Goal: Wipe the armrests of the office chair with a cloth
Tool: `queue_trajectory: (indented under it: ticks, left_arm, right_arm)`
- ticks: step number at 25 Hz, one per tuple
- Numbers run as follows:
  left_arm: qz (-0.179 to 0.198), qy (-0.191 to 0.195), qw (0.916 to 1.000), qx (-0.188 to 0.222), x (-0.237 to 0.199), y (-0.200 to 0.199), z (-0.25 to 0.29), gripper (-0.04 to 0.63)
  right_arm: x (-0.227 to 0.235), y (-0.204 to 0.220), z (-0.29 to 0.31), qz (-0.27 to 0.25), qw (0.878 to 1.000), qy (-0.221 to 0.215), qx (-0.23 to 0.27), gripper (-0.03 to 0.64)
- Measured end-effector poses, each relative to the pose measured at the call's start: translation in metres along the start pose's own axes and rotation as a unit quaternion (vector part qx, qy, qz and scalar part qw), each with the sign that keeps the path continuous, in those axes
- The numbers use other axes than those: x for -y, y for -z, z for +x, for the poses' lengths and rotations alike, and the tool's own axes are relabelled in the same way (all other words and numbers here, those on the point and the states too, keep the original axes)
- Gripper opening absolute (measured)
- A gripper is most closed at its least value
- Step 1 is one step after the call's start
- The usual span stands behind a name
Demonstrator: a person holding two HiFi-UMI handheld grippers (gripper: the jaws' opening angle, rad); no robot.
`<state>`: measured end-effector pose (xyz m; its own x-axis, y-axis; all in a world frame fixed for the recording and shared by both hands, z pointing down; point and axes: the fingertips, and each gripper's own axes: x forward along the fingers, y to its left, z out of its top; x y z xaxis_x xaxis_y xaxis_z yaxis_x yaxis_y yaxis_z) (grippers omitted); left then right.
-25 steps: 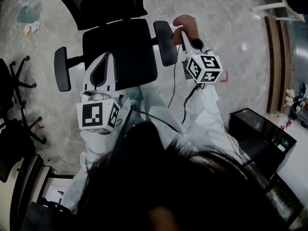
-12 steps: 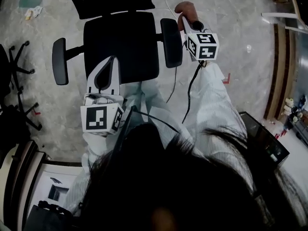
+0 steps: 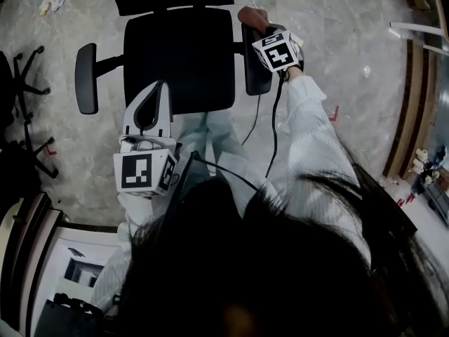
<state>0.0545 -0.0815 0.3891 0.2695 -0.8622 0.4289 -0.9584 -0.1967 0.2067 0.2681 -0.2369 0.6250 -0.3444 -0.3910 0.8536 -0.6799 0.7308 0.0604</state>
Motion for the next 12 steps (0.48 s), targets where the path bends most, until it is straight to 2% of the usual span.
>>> queue_trajectory:
  ticks: [5,12]
  left_arm:
    - [-0.004,0.011,0.9999,0.007,0.010,-0.002,-0.002,0.002]
    - [0.006,0.032,0.9991,0.029,0.021,-0.016,0.000,0.002]
  right_arm:
    - [-0.030,0.018,-0.024,0.015,0.998,-0.060,-0.027,0.049]
    - [-0.108,0.074,-0.083,-0.007,0.988,-0.144,-0.062,0.049]
